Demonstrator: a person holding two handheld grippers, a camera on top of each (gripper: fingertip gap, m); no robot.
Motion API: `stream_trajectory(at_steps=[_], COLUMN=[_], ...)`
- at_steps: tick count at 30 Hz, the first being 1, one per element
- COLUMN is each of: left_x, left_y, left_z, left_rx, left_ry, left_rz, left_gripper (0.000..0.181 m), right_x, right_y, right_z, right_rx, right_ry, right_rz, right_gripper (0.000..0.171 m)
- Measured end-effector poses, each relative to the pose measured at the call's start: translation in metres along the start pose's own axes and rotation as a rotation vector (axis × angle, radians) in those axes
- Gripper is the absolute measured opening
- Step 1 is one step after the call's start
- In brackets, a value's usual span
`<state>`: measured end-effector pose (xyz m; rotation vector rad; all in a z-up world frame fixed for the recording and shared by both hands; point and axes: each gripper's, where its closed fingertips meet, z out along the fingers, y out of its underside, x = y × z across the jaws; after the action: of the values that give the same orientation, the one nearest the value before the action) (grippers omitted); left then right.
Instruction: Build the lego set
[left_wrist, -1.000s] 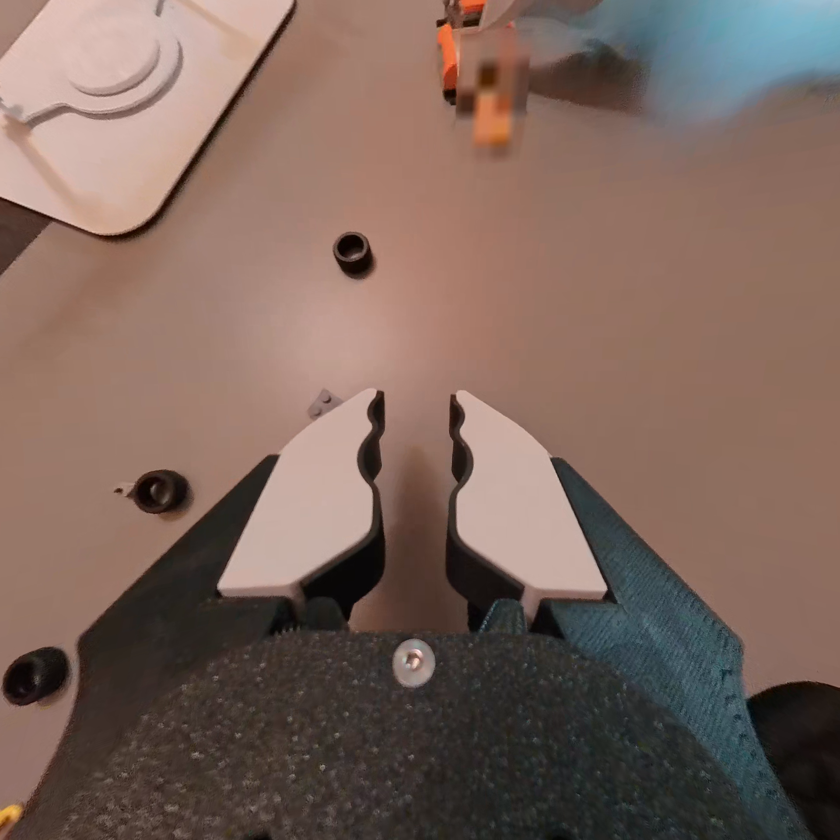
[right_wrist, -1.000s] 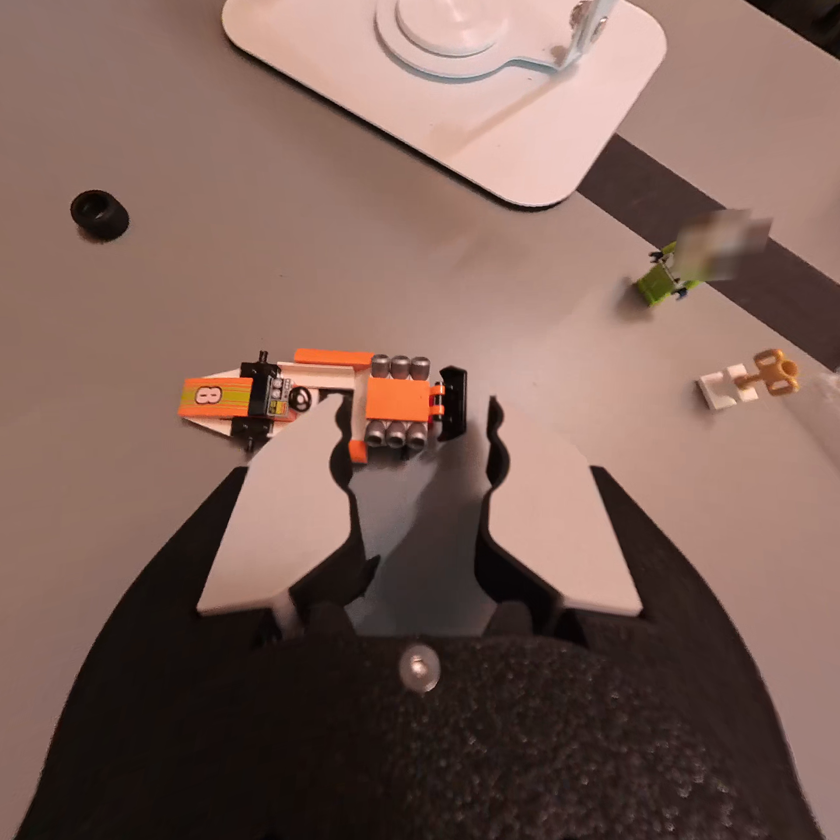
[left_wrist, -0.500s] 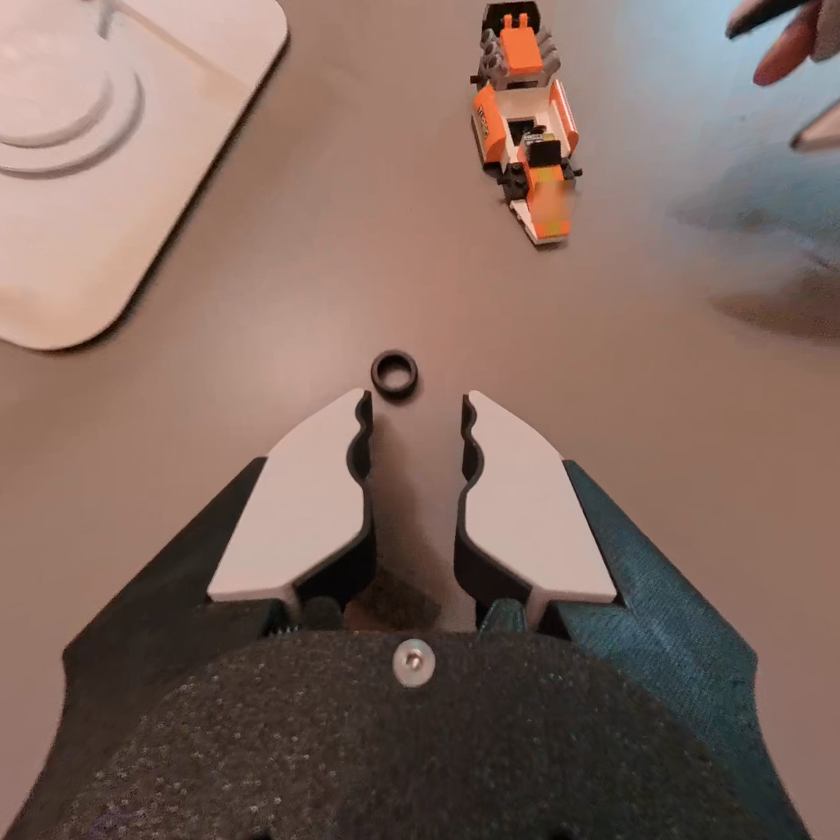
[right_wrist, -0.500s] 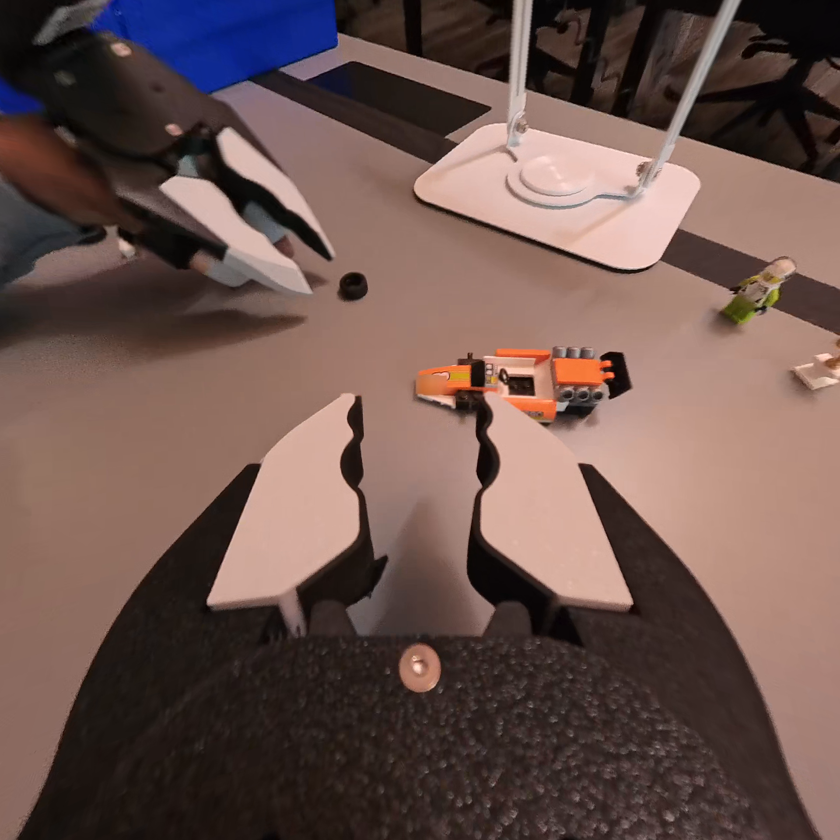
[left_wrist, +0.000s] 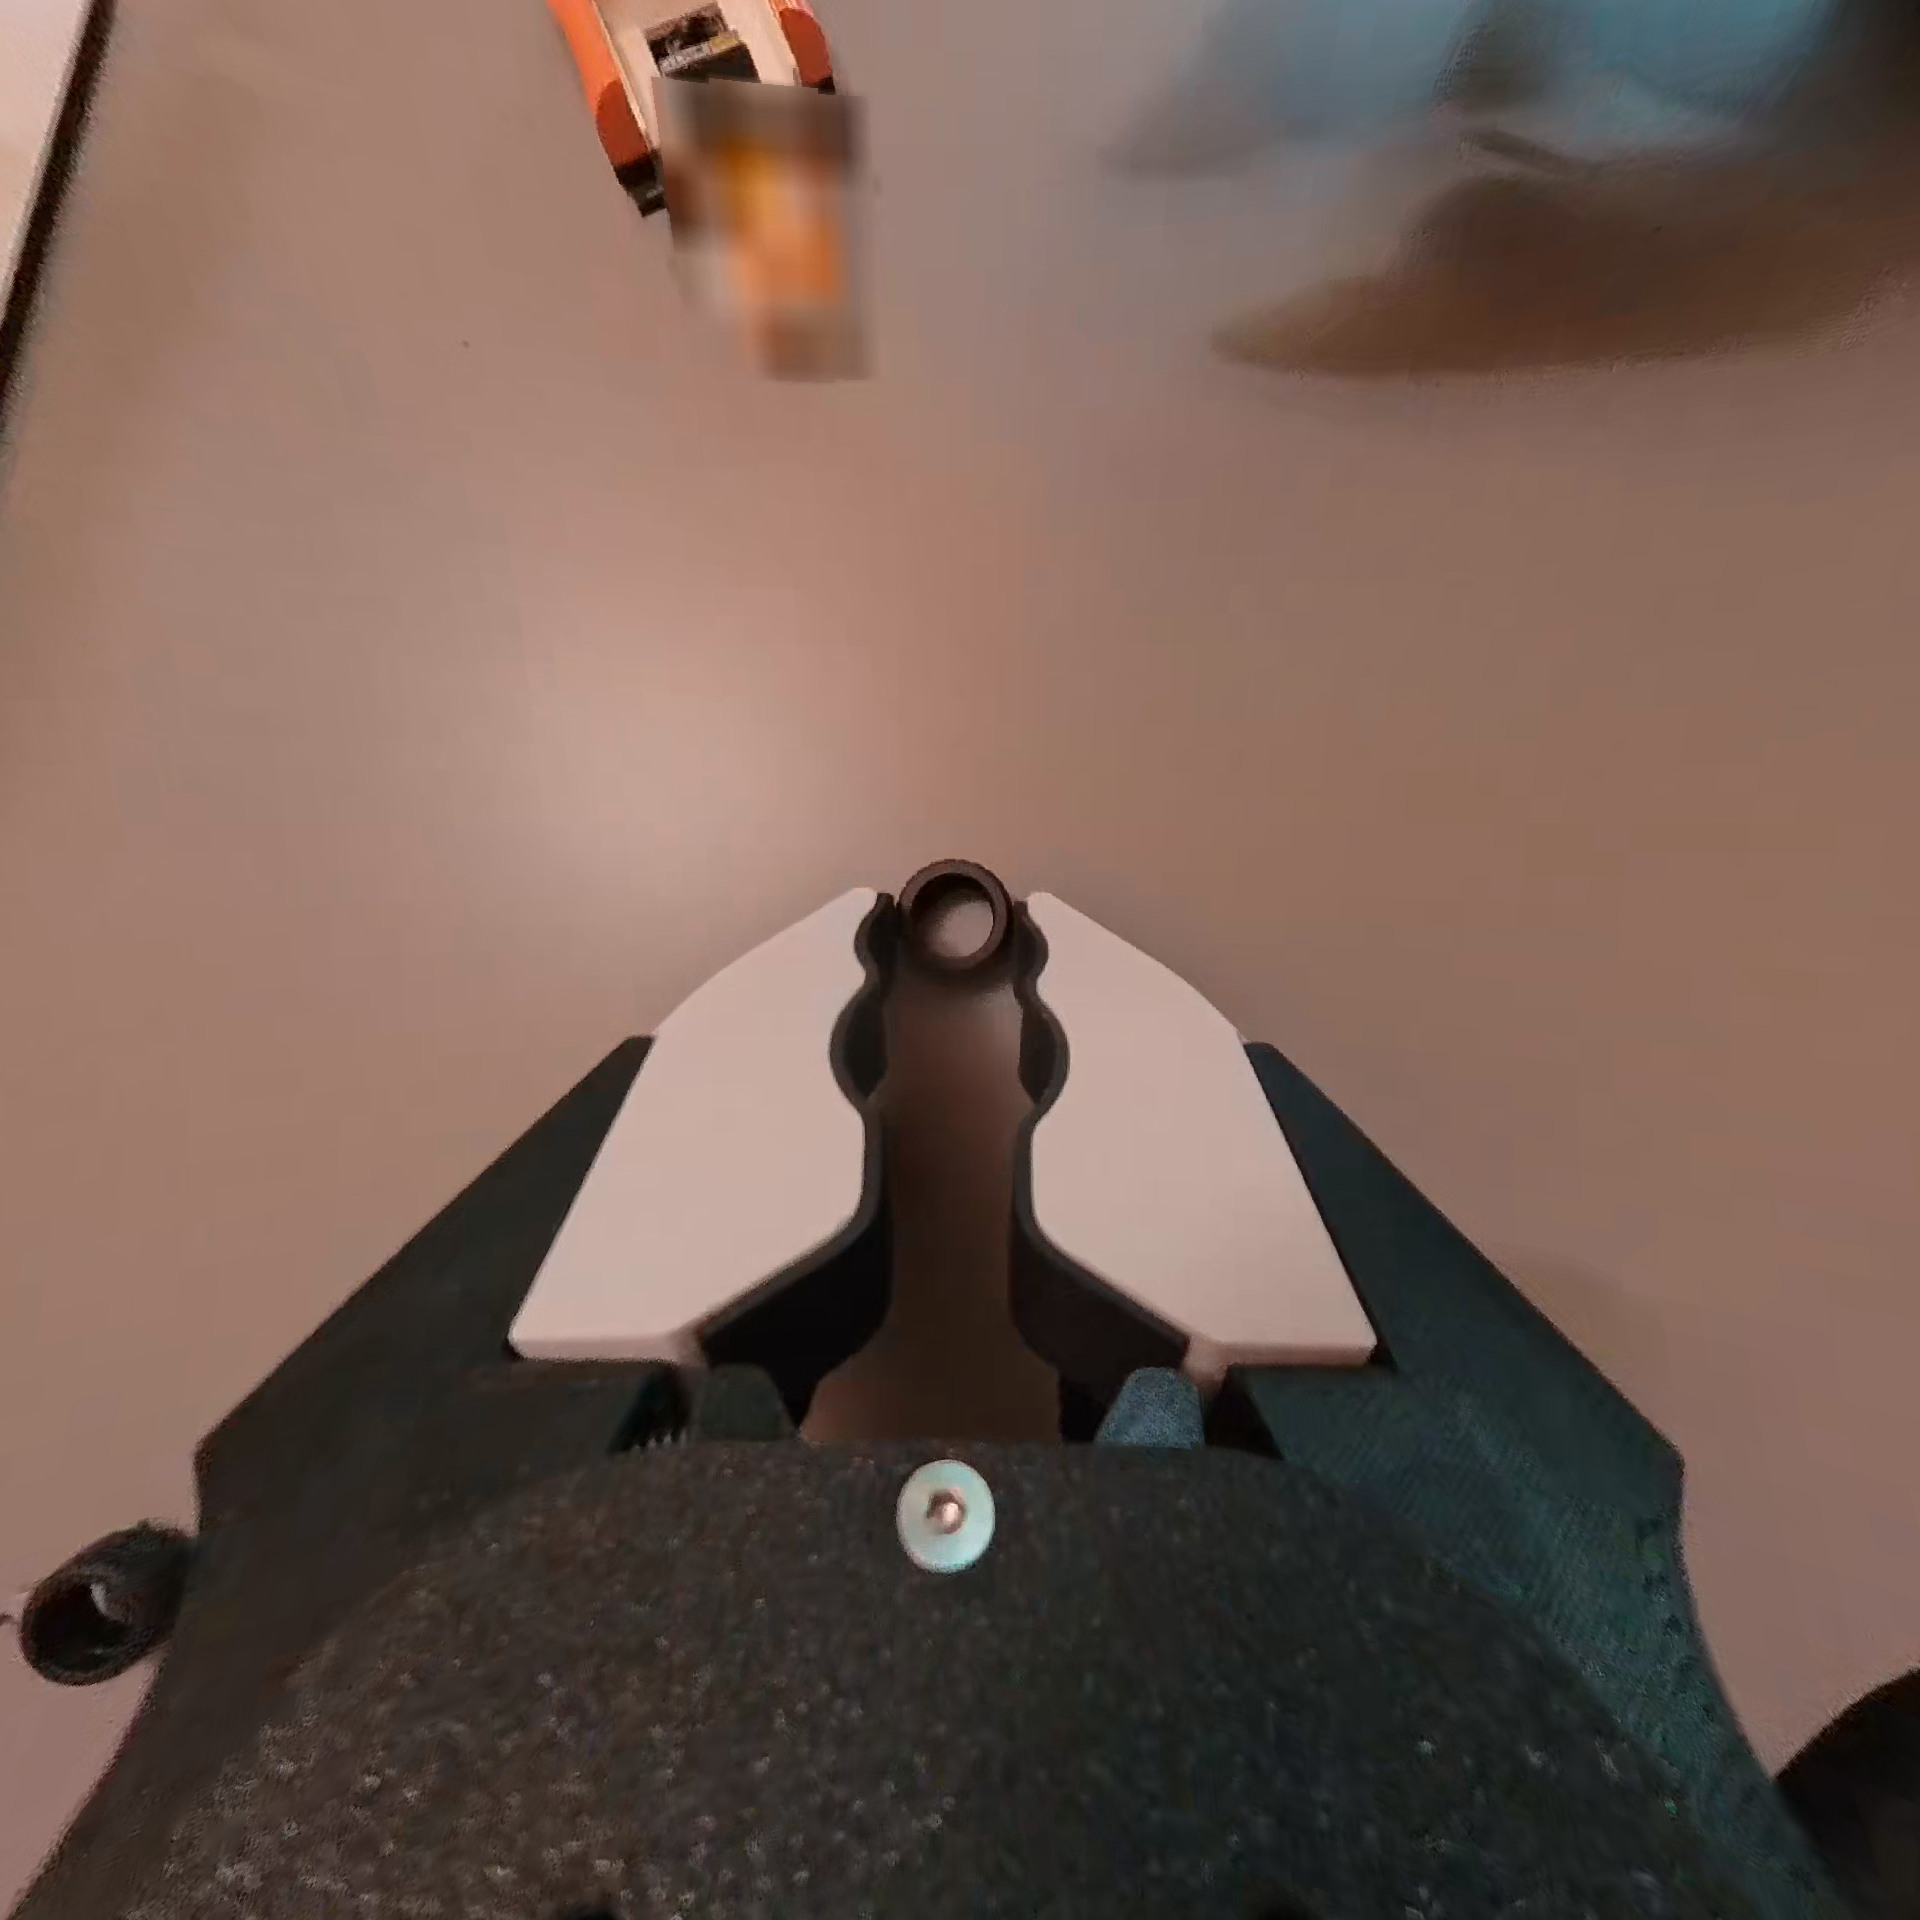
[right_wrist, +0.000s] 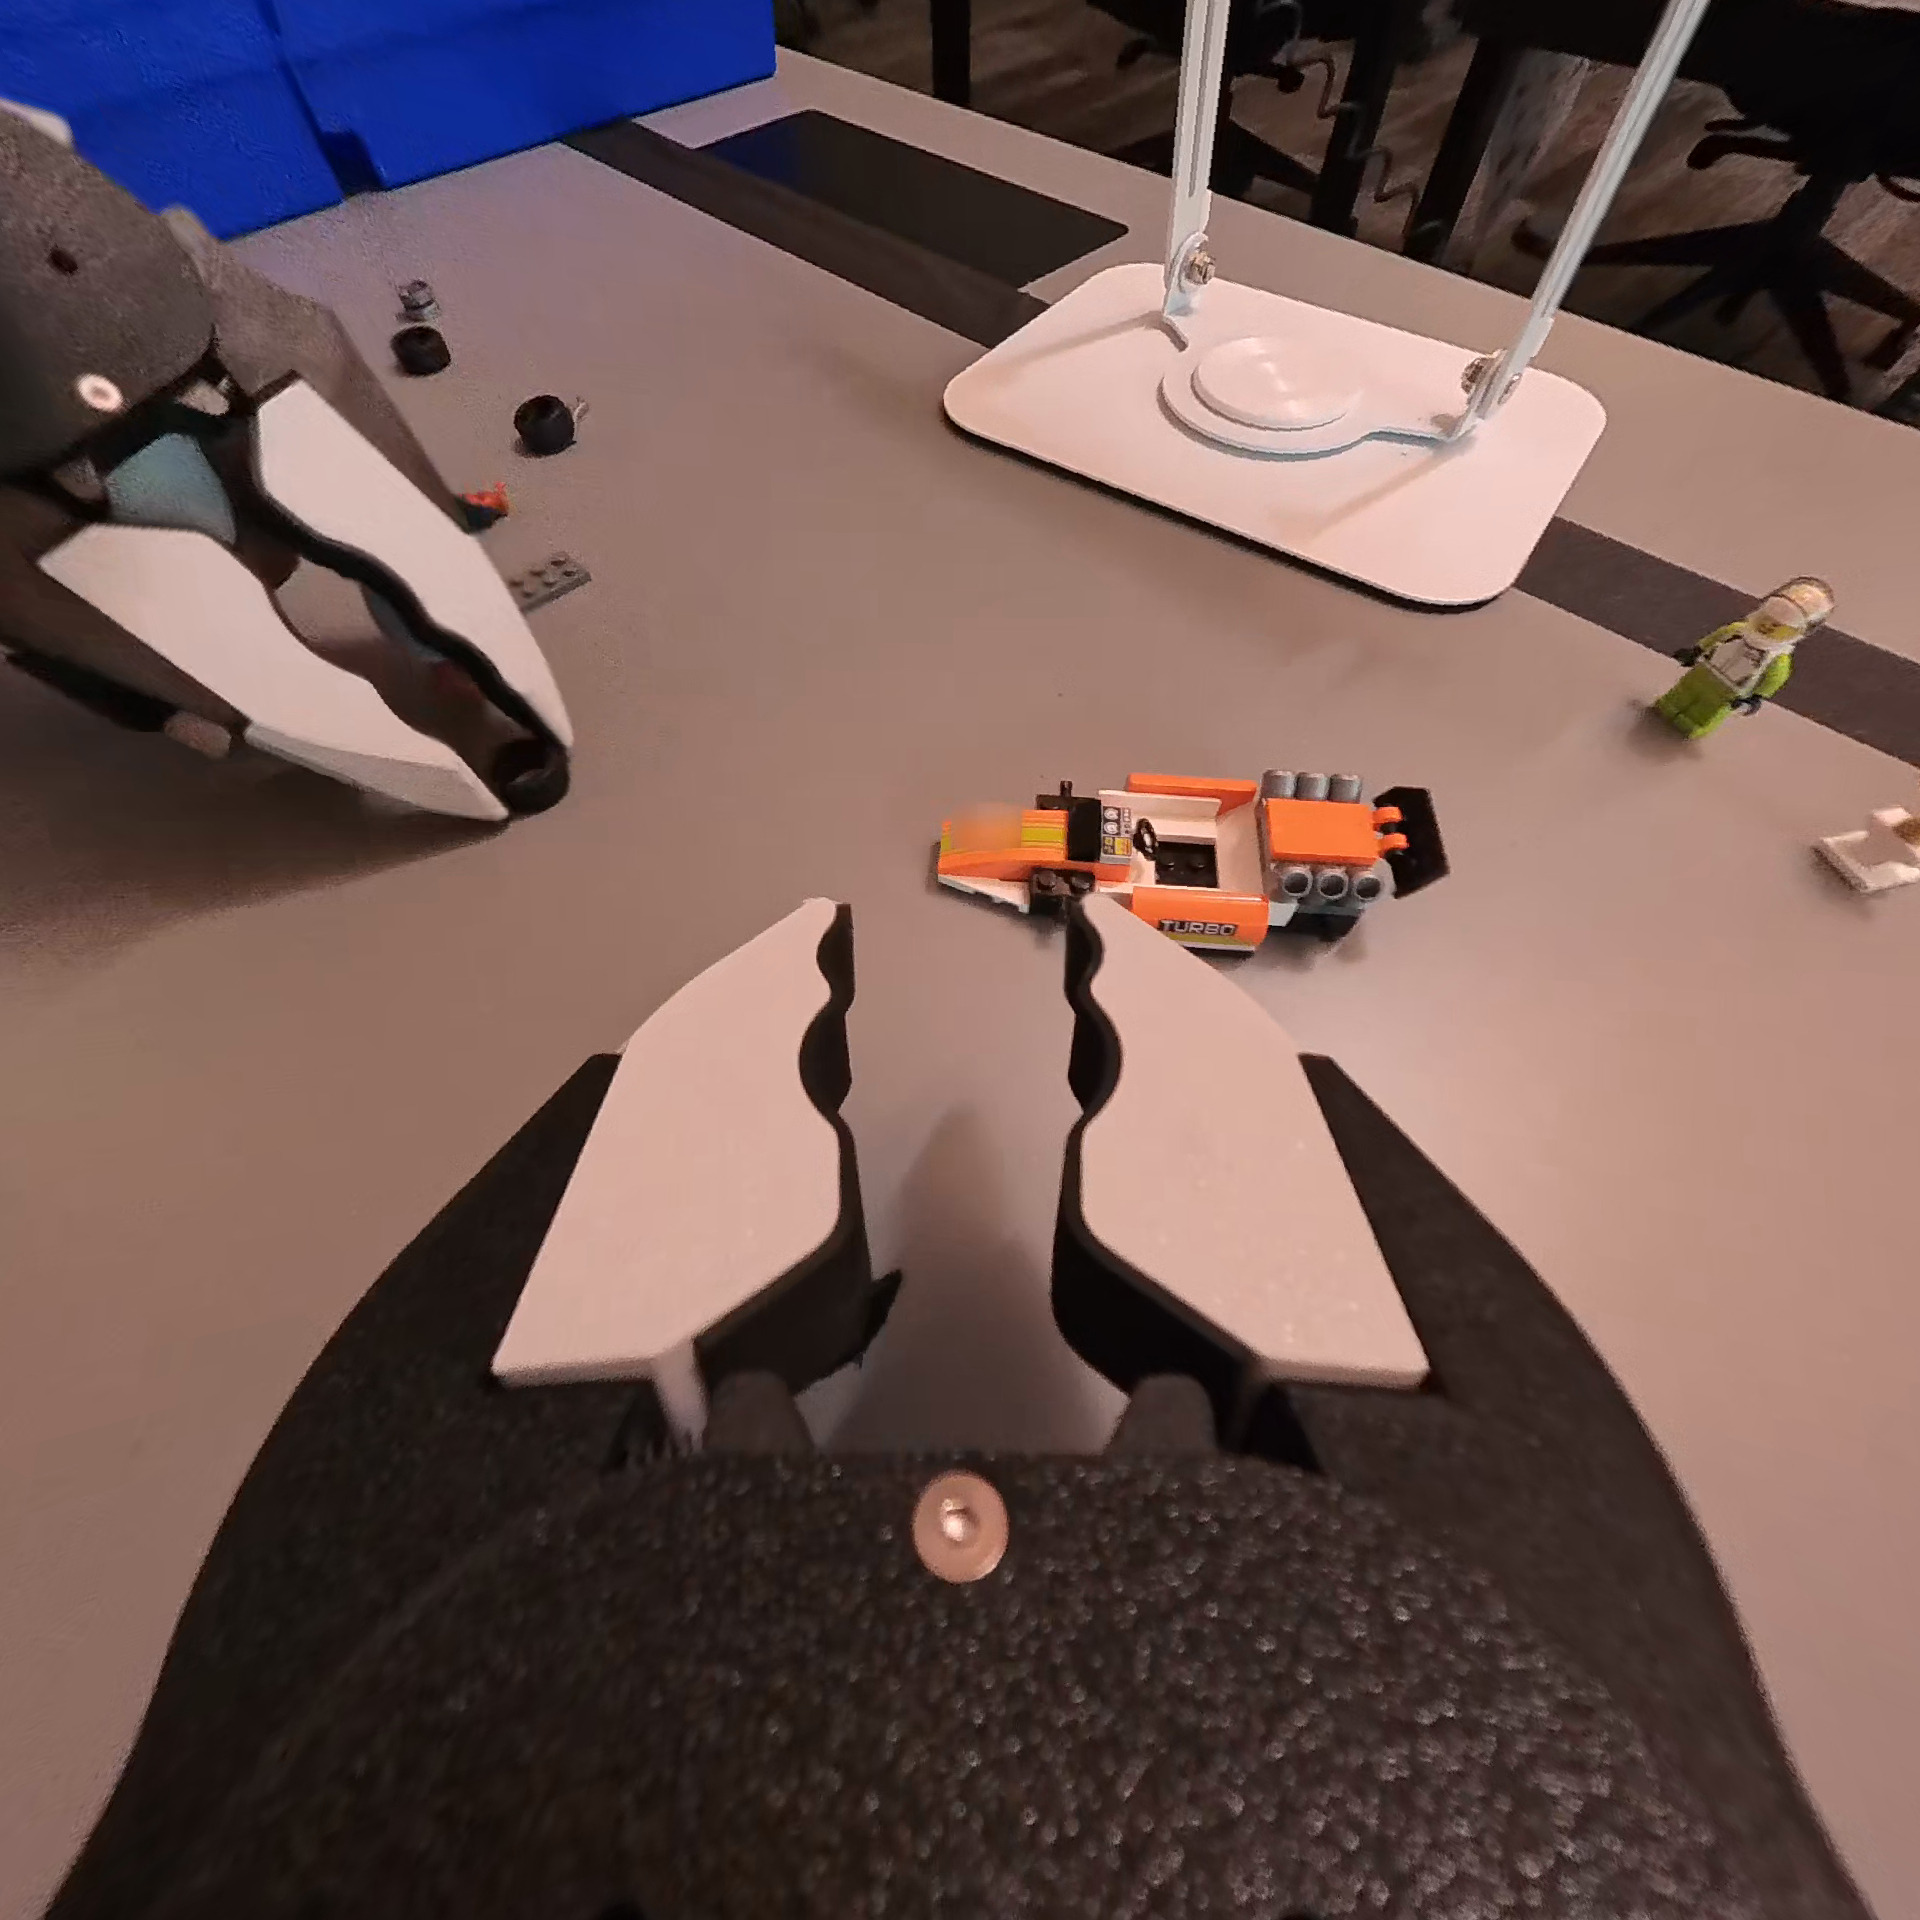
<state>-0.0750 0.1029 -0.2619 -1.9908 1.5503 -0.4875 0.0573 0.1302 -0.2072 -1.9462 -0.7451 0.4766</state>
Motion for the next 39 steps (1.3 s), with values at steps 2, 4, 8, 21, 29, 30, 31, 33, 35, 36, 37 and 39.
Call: stream_trajectory(at_steps=[2, 4, 8, 21, 29, 30, 31, 33, 35, 36, 37, 39], left_x=[0.003, -0.001, -0.037, -0.076, -0.065, -0.062, -0.056, -0.031, -0.005, 0.007, 0.017, 0.030], left_y=[0.001, 0.003, 0.020, 0.162, 0.154, 0.134, 0.109, 0.057, 0.012, -0.006, -0.022, -0.042], left_z=[-0.001, -0.009, -0.071, -0.154, -0.142, -0.141, -0.137, -0.118, -0.088, -0.071, -0.053, -0.019], left_rx=[0.003, 0.005, 0.082, -0.136, -0.188, -0.142, -0.095, -0.026, -0.002, -0.002, -0.010, -0.063], left_ry=[0.013, -0.012, -0.179, -0.199, -0.225, -0.222, -0.203, -0.126, -0.046, 0.002, 0.049, 0.107], left_rz=[-0.025, -0.066, -0.180, -0.451, -0.370, -0.334, -0.287, -0.175, -0.049, 0.004, 0.046, 0.116], left_gripper=[0.024, 0.036, 0.032, 0.032, 0.020, 0.020, 0.020, 0.020, 0.020, 0.020, 0.020, 0.020], right_x=[-0.004, -0.007, -0.011, -0.004, -0.005, -0.005, -0.004, -0.003, -0.001, 0.000, 0.001, 0.004], right_y=[0.001, 0.003, 0.002, 0.008, 0.012, 0.012, 0.011, 0.010, 0.010, 0.011, 0.011, 0.012], right_z=[0.002, 0.003, 0.002, -0.002, 0.001, 0.001, 0.001, 0.001, 0.000, 0.000, -0.001, -0.003], right_rx=[-0.005, -0.012, -0.007, -0.023, -0.041, -0.039, -0.036, -0.033, -0.034, -0.035, -0.035, -0.034], right_ry=[-0.009, -0.014, -0.027, -0.008, -0.008, -0.006, -0.005, -0.005, 0.002, 0.008, 0.014, 0.030], right_rz=[-0.010, -0.022, -0.028, -0.013, -0.017, -0.019, -0.016, -0.008, -0.009, -0.012, -0.016, -0.020], right_gripper=[0.039, 0.039, 0.038, 0.037, 0.037, 0.037, 0.036, 0.036, 0.036, 0.036, 0.035, 0.034])
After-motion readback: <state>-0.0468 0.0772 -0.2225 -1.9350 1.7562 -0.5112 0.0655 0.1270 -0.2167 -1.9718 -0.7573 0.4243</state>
